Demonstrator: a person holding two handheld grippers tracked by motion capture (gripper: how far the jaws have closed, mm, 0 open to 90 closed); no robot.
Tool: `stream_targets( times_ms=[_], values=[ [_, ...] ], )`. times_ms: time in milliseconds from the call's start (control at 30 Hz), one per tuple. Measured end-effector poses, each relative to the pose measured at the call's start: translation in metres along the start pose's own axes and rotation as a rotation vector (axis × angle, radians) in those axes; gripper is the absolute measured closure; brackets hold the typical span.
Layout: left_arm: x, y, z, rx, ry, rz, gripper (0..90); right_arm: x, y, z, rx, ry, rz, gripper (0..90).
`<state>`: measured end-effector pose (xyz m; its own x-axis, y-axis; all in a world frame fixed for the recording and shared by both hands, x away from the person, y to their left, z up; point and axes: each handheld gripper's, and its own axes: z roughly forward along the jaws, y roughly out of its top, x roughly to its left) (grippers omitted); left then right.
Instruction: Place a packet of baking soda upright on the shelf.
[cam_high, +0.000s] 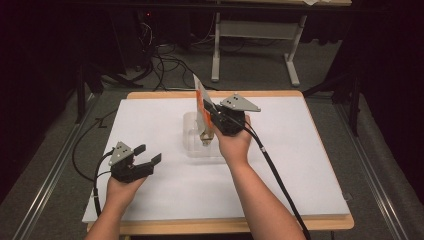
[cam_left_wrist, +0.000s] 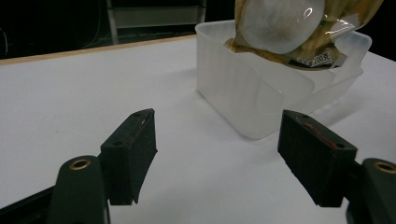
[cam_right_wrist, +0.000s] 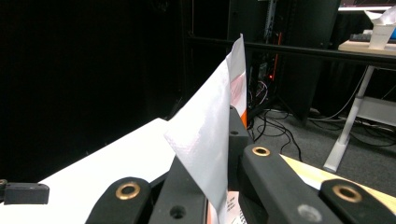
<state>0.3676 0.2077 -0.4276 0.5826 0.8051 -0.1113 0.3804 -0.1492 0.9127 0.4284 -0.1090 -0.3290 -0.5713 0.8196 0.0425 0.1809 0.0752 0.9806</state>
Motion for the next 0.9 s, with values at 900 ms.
stream_targets(
  times_ms=[900],
  values=[
    [0.000,-0.001,0.001,0.009,-0.003,0.004,28.5,-0.008,-0.035,0.035,0.060,-0.019,0.012,90.0]
  ],
)
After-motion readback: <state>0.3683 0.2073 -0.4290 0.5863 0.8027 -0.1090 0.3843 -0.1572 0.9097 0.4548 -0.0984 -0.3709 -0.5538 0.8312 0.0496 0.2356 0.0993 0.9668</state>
